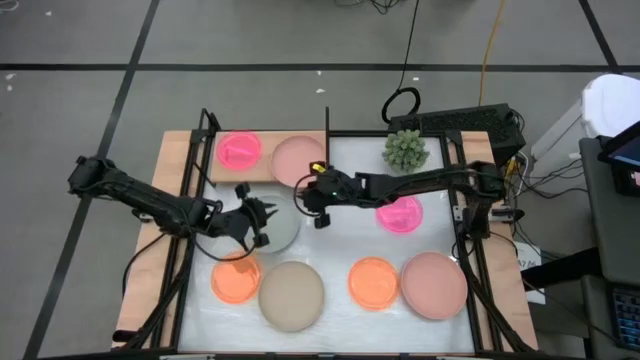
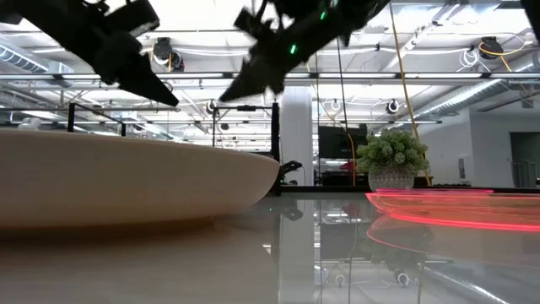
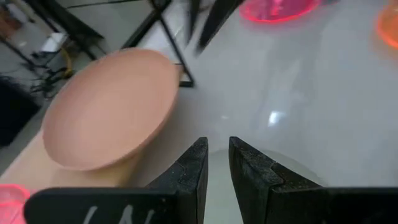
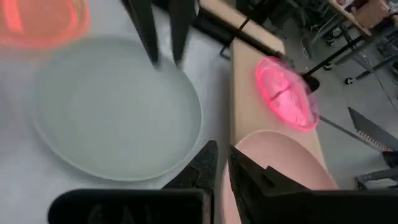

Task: Place and stack plates onto a shelf
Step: Put the top brown plate on the shelf

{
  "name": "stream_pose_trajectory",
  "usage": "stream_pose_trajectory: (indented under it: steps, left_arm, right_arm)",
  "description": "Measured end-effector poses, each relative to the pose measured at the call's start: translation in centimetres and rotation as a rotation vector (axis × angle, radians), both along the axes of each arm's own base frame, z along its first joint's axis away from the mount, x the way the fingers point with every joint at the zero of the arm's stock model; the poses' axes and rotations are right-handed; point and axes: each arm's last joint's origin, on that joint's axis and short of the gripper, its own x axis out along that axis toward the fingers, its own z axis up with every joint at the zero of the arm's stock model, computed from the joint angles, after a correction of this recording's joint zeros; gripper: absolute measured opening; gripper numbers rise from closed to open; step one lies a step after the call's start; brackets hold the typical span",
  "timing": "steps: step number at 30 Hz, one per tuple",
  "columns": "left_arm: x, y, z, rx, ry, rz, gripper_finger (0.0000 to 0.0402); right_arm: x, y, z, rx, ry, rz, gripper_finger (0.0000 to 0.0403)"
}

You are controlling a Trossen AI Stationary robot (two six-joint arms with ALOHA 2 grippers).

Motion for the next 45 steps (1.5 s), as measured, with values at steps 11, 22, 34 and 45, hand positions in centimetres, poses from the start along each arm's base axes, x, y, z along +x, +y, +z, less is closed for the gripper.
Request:
stream_pose_trajectory:
  steps: [11,22,34,45]
  left_arm:
    - [2.3,2.6,-1.2,0.102,0.073,-0.052,0.0071]
    - [4.7,4.3,-5.0,0.196,0.208,-0.039,0.0071]
    - [6.3,7.0,-7.4,0.239,0.233,0.002,0.0071]
    - [6.2,8.6,-7.4,0.218,0.219,0.068,0.0071]
  right_arm:
    - [-8.1,5.7,3.8,0.251,-0.030,0.011,0.0020]
    - [-12.8,6.2,-0.3,0.292,-0.104,-0.048,0.0020]
    - [-13.2,6.1,-0.4,0.286,-0.100,-0.049,0.0020]
    - [-13.2,6.1,-0.4,0.282,-0.098,-0.047,0.0020]
